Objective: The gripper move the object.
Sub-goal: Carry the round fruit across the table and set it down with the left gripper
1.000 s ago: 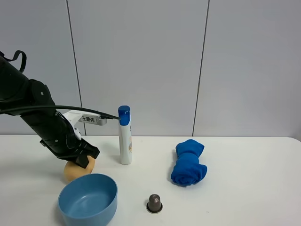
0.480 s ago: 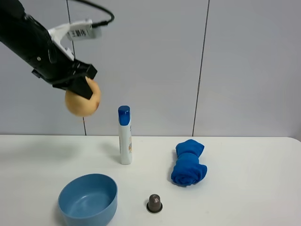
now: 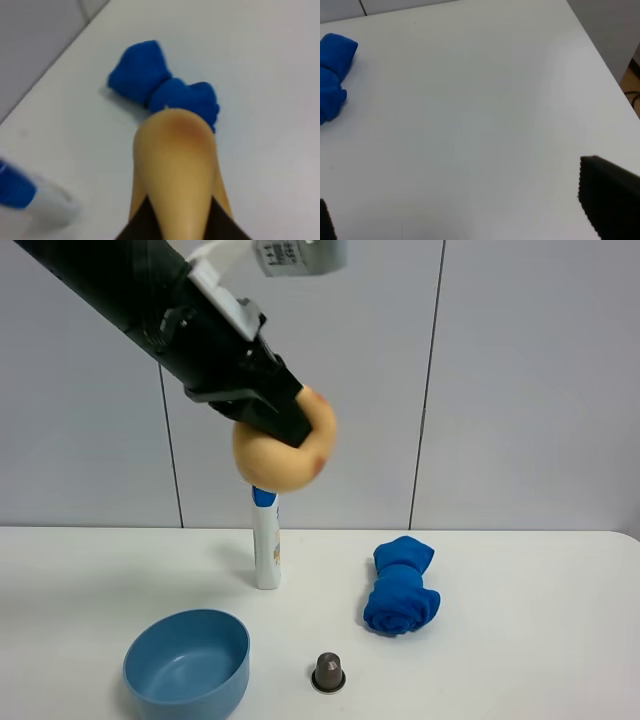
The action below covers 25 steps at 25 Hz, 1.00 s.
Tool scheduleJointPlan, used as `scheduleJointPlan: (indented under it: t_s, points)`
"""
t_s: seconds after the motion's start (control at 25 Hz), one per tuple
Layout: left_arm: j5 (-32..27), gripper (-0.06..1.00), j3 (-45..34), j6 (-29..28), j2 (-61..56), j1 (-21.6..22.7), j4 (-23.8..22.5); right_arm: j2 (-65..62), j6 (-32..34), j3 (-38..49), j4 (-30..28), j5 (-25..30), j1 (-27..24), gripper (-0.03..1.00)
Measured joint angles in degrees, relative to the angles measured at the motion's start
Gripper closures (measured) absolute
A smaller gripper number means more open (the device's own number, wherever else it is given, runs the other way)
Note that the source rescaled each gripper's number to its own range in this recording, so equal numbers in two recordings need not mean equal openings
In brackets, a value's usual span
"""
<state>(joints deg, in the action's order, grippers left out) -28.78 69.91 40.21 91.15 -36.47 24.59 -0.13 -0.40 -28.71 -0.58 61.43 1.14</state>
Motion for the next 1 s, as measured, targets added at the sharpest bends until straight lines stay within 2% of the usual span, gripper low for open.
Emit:
scheduleJointPlan:
  t_s: [0.12, 0.52, 1.0]
  points:
    - [2.18, 0.94, 0.0, 3.08, 4.52, -1.37, 0.0, 0.0, 0.0, 0.0, 0.0, 0.0, 0.0, -0.03]
    - [9.84, 0.94, 0.0, 7.4, 19.91, -1.44, -0.61, 0.0, 0.0, 0.0, 0.0, 0.0, 0.0, -0.03]
    - [17.9, 0.94, 0.0, 13.24, 26.34, -1.44, -1.08, 0.0, 0.0, 0.0, 0.0, 0.0, 0.0, -0.03]
